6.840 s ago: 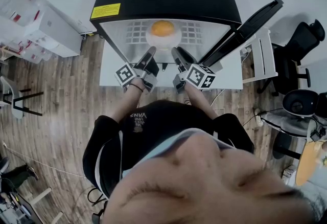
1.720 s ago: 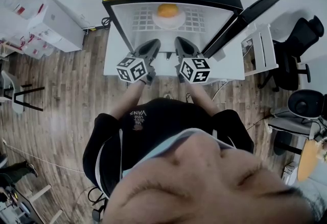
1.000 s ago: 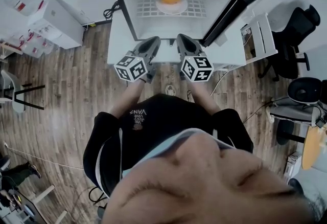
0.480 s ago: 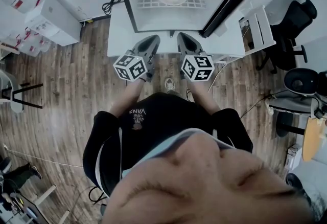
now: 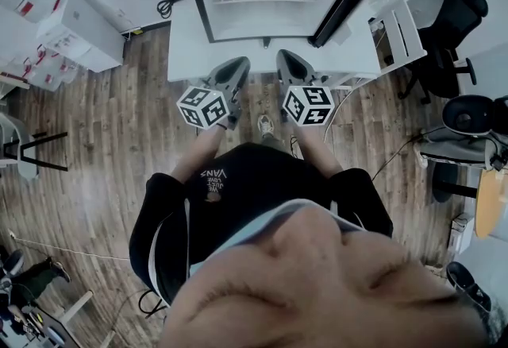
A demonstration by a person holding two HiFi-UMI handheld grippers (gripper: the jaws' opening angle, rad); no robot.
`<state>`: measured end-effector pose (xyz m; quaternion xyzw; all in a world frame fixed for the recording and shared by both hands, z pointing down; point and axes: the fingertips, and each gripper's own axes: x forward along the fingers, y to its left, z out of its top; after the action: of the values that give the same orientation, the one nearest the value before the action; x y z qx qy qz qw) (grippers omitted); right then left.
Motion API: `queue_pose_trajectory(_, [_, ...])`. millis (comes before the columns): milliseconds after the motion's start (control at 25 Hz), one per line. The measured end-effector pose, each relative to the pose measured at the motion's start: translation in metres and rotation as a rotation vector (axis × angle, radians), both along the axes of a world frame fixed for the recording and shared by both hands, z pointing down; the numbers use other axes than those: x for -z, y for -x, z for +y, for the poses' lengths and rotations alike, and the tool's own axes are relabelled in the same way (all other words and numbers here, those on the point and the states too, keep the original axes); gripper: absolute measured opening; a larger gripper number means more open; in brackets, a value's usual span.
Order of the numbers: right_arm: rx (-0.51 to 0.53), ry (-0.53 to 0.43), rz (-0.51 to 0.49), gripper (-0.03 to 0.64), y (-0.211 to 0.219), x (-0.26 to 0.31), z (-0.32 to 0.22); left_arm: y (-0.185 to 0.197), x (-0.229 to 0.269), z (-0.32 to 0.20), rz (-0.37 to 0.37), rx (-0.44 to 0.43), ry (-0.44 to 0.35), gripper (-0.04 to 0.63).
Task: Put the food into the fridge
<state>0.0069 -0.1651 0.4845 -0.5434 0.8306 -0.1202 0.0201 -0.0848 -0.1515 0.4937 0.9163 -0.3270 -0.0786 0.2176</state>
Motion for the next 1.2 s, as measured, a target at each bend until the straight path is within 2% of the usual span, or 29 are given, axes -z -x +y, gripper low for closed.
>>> queue_pose_trajectory(400, [-0.015,-0.014,0.006,0.012,-0.001,0.002,0.022,0.002,0.001,0.020,-0.009,-0.014,-0.018,0.023])
queue_pose_trajectory(1200, [0.047,-0.018,0.043,0.012,-0.025,0.015,0.046,-0.018,0.010,0.043,-0.008,0.046,-0.016,0.023])
